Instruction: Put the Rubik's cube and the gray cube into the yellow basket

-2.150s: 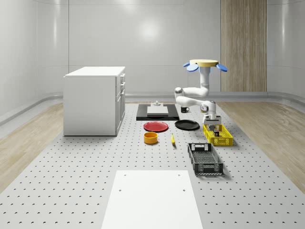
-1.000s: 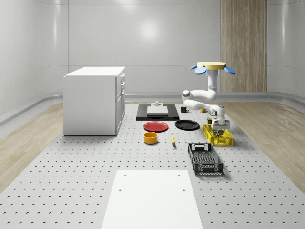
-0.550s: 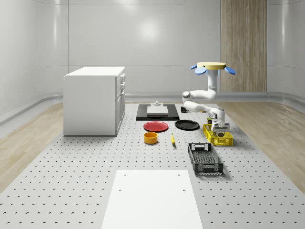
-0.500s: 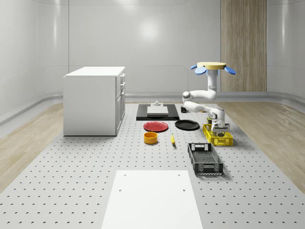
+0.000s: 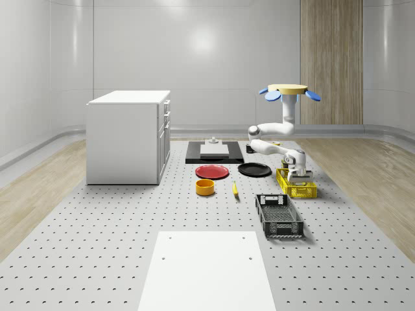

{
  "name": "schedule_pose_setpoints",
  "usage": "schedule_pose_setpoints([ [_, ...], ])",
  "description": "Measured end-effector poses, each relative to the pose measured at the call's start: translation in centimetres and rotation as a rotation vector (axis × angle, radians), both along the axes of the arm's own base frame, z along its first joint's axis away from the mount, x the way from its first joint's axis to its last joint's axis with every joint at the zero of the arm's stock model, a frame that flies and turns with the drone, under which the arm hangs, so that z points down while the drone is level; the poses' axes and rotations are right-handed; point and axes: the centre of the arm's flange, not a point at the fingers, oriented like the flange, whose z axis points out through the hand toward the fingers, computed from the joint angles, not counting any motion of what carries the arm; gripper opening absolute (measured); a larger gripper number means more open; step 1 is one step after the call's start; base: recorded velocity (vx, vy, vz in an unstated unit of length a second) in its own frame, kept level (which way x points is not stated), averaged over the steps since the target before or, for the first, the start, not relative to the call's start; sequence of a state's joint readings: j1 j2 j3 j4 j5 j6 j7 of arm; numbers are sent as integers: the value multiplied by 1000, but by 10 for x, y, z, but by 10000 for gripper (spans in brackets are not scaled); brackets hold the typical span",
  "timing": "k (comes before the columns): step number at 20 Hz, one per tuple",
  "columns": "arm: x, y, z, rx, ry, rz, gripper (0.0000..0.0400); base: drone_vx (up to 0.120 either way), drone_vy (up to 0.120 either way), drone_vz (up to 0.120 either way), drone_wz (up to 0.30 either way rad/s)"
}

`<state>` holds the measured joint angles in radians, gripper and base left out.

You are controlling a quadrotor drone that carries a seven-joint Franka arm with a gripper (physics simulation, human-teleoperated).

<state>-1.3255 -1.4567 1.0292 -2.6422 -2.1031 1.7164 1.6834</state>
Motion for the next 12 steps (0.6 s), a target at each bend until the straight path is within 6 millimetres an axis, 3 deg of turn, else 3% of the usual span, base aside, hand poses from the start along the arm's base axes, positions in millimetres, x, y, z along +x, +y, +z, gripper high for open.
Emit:
schedule_pose_setpoints([
  [5, 0, 0, -14, 0, 0, 0, 380, 0, 0, 0, 0],
  [12, 0, 0, -31, 0, 0, 0, 396, 0, 0, 0, 0],
])
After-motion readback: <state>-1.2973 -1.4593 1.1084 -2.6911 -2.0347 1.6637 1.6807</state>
